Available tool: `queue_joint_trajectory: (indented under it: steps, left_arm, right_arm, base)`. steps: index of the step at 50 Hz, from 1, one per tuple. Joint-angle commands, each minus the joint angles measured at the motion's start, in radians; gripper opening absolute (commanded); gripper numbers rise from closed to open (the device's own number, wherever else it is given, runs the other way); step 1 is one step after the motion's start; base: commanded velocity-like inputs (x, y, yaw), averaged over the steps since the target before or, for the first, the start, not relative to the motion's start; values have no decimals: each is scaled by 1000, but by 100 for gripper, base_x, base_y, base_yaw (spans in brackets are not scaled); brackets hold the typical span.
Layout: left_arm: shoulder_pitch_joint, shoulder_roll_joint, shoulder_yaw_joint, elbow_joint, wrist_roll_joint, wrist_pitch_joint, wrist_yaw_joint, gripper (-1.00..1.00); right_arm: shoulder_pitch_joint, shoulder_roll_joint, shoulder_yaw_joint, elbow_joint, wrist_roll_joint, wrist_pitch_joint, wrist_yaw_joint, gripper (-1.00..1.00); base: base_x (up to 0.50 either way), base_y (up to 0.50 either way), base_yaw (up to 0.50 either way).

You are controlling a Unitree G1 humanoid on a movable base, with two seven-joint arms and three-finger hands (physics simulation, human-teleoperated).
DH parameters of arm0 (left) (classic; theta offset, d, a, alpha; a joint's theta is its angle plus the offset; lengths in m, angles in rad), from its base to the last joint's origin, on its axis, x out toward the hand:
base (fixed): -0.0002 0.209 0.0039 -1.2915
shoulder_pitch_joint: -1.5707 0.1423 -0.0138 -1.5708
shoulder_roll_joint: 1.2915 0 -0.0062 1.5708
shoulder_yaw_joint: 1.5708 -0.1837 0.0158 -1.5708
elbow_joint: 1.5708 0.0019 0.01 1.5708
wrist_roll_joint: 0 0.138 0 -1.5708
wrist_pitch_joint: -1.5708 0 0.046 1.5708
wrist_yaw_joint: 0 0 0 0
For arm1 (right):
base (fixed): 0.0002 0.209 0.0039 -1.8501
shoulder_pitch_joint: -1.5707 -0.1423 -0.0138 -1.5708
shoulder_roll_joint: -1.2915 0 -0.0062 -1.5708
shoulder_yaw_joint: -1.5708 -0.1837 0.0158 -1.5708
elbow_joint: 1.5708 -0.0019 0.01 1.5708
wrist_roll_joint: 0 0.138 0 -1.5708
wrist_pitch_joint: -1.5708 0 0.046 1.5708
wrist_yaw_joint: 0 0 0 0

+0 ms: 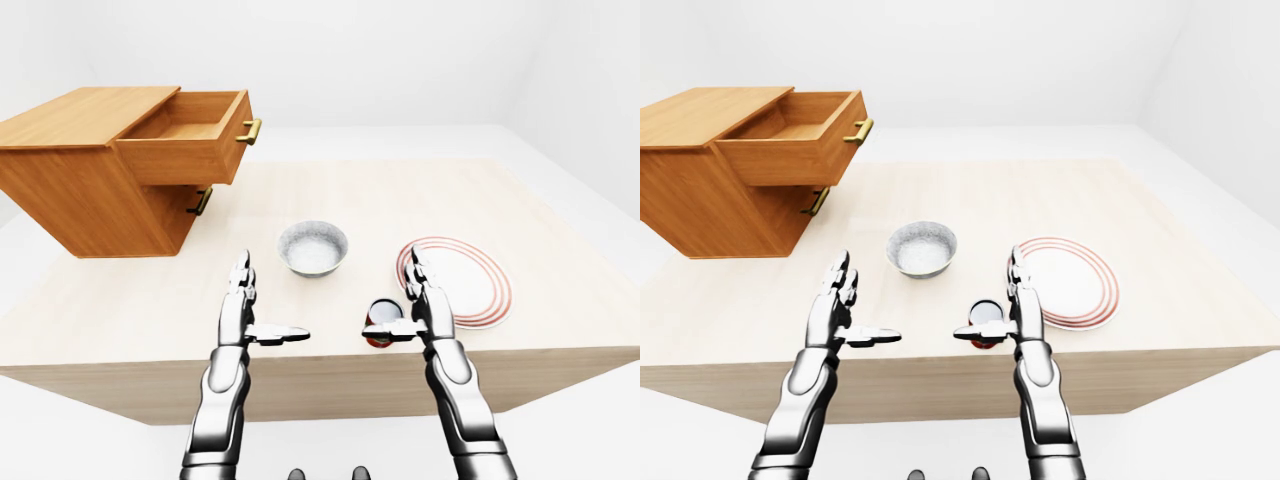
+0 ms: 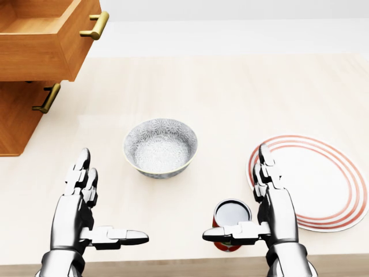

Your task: Put the bowl on top of the cabinet.

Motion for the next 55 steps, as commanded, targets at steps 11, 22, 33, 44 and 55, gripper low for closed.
queue_joint_trajectory:
  steps: [11, 22, 33, 44, 55]
  left_arm:
    - [-2, 11, 16, -2, -6, 16, -36, 100]
    - [-4, 10, 24, 0, -21, 10, -49, 100]
    - [-2, 14, 12, 6, 34, 10, -26, 100]
    - [11, 13, 25, 15, 9, -42, -50, 100]
    - [-3, 28, 68, -62, -67, 82, -50, 100]
  right_arm:
    - [-5, -12, -9, 17, -6, 24, 16, 100]
    - [2, -7, -3, 3, -25, 18, 21, 100]
    - [-3, -9, -6, 17, -29, 6, 20, 100]
    - [3, -7, 4, 22, -50, -10, 21, 100]
    - [-11, -18, -18, -131, -67, 82, 2, 100]
  base:
    - [0, 0, 0]
    - [0, 0, 0]
    - [0, 0, 0]
    - [0, 0, 0]
    - [0, 0, 0]
